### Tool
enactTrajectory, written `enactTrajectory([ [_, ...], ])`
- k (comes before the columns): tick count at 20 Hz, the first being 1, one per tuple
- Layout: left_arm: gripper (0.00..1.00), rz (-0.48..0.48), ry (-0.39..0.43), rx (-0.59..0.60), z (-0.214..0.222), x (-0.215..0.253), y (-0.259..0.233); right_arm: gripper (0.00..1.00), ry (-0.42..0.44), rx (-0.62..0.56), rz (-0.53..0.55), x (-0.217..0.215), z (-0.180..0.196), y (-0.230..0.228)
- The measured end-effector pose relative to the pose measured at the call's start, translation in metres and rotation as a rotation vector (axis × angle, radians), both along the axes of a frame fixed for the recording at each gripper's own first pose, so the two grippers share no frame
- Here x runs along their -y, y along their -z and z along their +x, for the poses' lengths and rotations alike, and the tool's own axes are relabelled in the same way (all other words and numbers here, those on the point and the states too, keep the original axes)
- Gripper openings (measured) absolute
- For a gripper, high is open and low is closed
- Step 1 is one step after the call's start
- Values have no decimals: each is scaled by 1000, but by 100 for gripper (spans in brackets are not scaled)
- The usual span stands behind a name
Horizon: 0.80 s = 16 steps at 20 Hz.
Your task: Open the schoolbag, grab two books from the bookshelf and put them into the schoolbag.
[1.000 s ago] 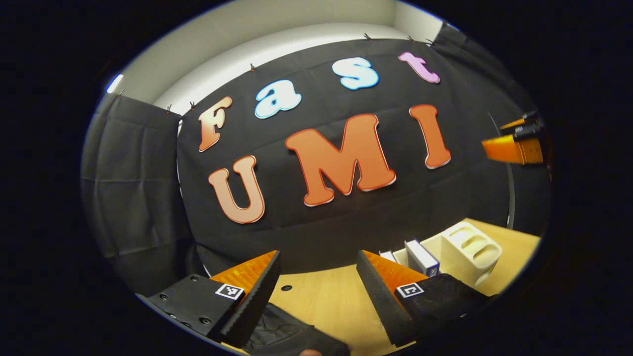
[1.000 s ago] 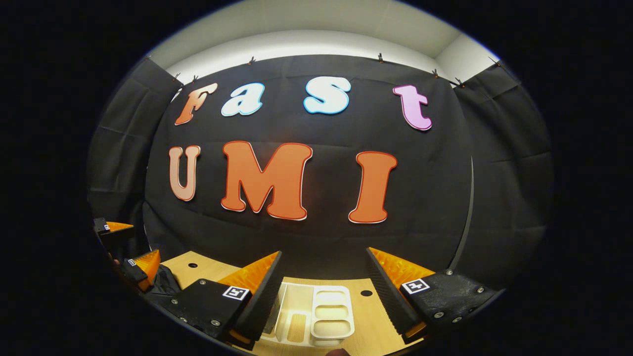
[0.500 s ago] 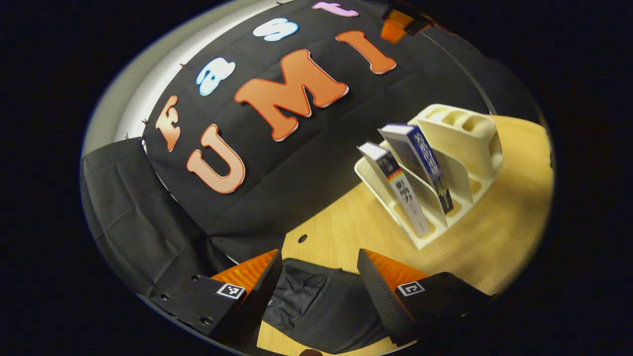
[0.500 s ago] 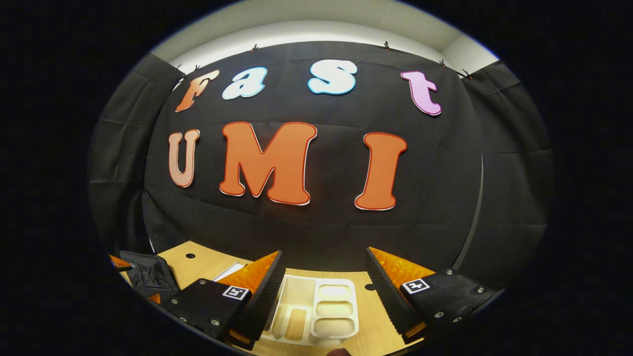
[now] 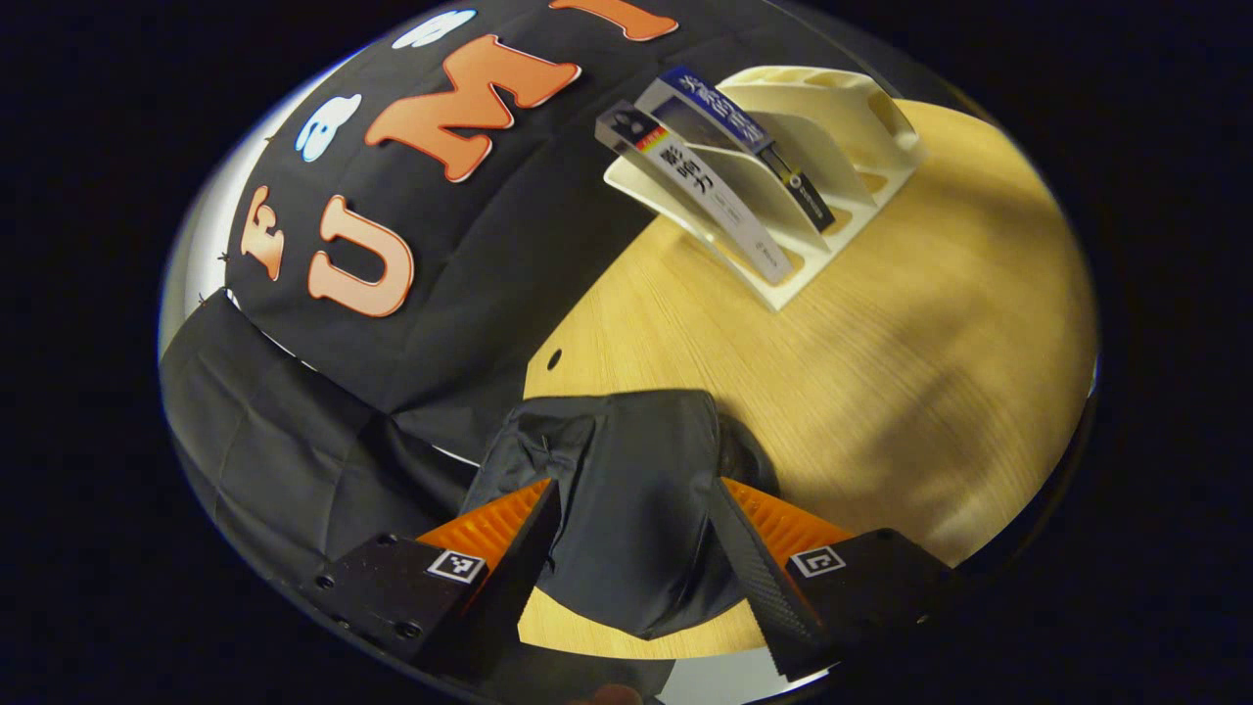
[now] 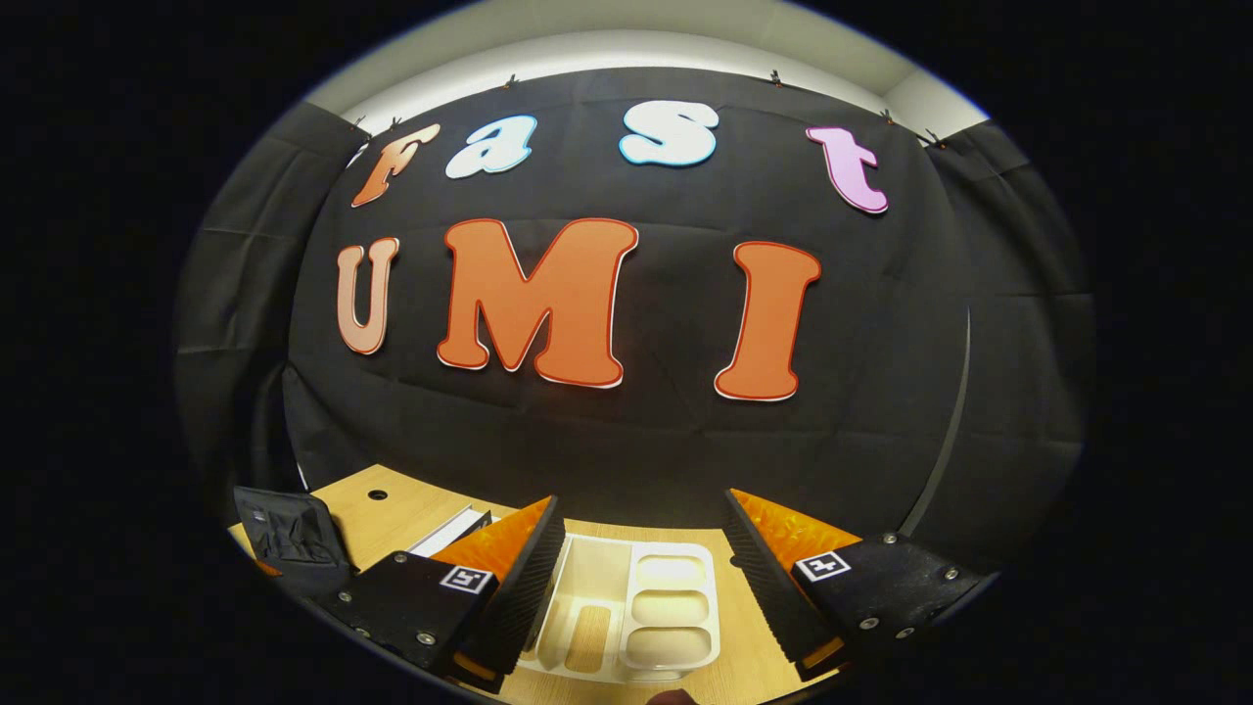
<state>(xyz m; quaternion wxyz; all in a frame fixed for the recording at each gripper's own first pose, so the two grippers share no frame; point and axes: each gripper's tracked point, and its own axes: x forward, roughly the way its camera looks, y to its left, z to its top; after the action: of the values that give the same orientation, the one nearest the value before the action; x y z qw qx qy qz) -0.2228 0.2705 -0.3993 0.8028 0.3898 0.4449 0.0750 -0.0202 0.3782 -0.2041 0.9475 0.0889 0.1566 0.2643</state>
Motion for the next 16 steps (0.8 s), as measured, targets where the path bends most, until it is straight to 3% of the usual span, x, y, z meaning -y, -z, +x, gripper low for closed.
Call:
enactTrajectory([
  [5,96,73,4,-65,-8,-10,19,96,2,-5,0,2,4,5],
  [14,94,129,-41,-42,42,-63,-3,96,38,-21,13,26,18,14],
  [16,80,118,-42,-51,55,-76,-11,96,51,-16,13,36,22,14],
])
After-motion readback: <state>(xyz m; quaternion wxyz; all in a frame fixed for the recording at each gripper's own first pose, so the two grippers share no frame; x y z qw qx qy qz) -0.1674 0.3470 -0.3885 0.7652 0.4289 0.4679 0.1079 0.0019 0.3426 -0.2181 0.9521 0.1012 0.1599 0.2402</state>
